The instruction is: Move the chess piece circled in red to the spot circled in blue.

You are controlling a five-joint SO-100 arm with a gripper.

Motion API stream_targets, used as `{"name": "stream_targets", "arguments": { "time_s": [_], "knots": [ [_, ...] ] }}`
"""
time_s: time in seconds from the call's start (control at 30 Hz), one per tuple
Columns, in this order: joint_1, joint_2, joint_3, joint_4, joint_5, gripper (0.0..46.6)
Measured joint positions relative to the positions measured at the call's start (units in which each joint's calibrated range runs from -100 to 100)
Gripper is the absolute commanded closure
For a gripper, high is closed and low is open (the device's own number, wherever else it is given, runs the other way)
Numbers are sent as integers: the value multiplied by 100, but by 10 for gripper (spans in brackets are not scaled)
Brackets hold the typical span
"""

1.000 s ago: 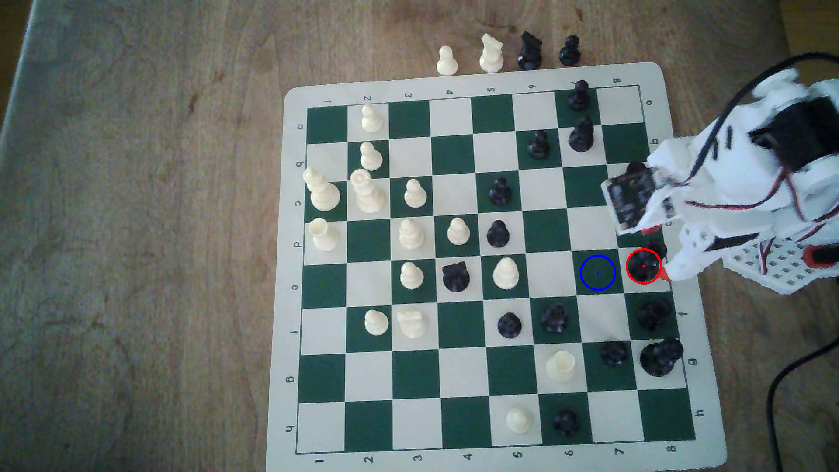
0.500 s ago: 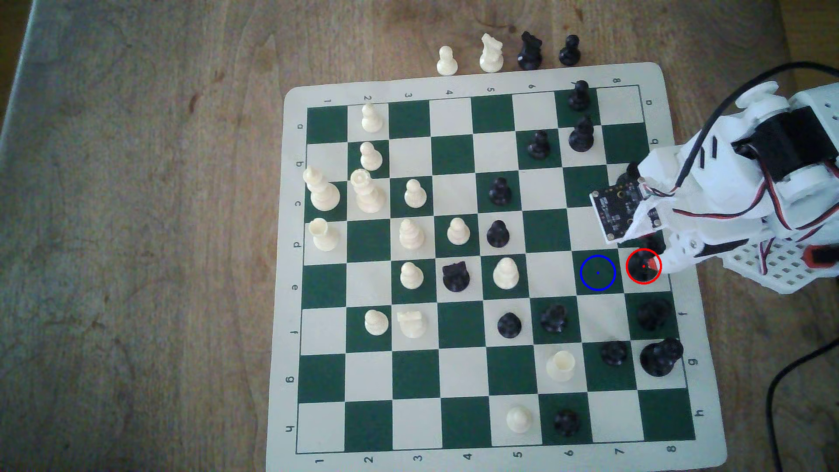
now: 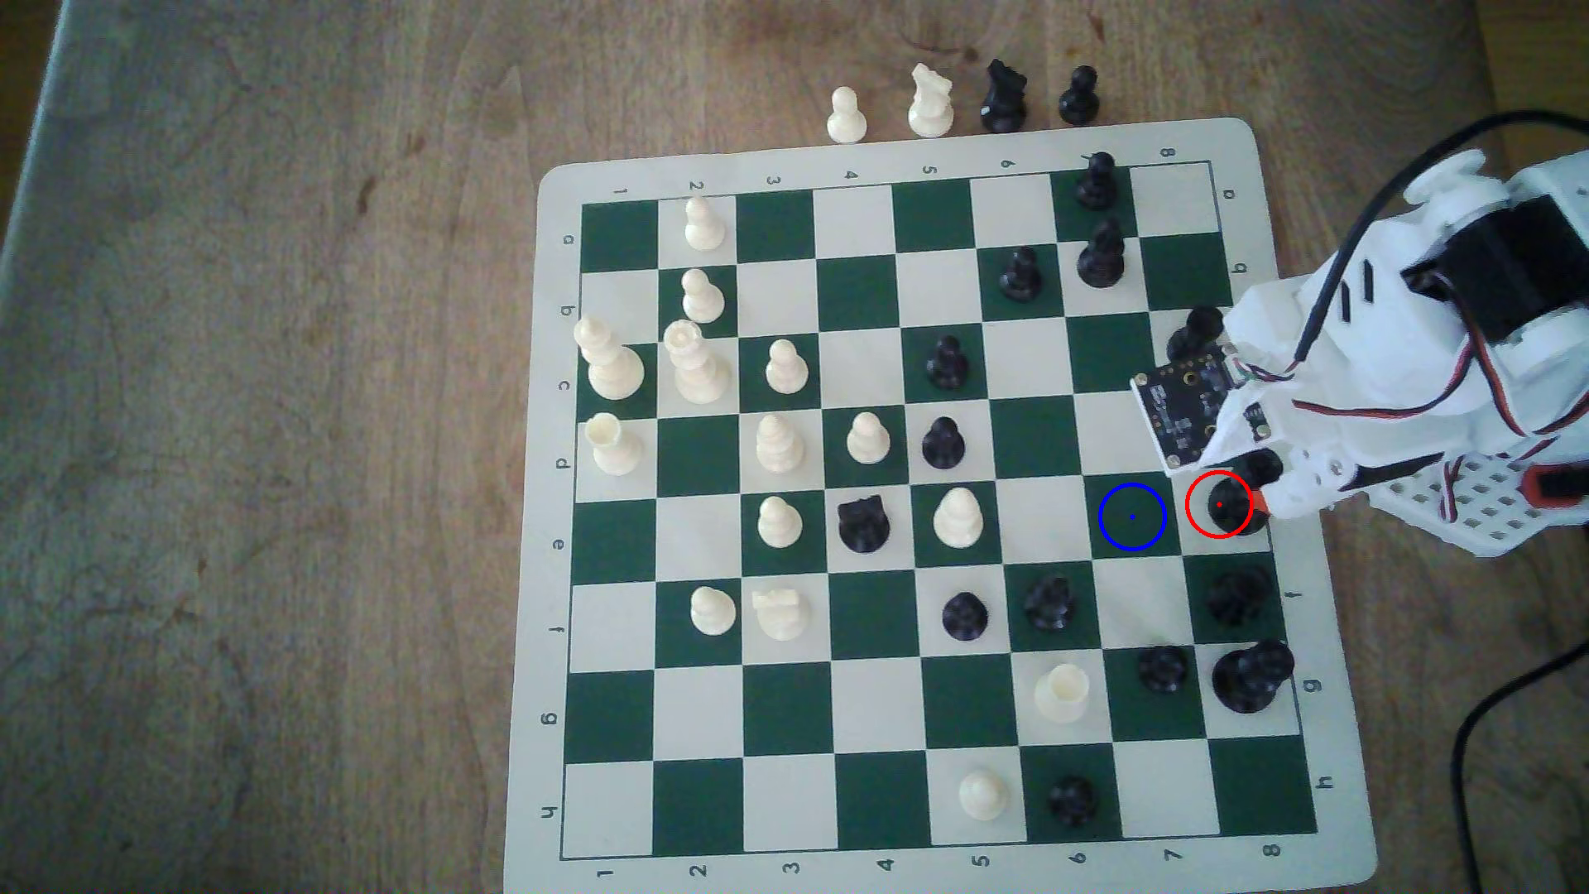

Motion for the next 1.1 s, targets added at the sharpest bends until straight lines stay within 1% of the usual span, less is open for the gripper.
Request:
{"name": "stream_targets", "arguments": {
  "time_s": [0.1,0.2,0.37,0.43,0.5,0.63,0.77,1.1],
  "knots": [
    [0,327,-380,-48,-24,463],
    [22,771,-596,-486,-44,463],
    [177,1466,-606,-1108,-49,463],
    [184,1659,-606,-1299,0,463],
    [376,1868,-606,-1474,44,463],
    [553,1986,-606,-1673,122,463],
    [671,1994,-606,-1785,142,463],
    [671,2137,-606,-1960,142,463]
  ]
}}
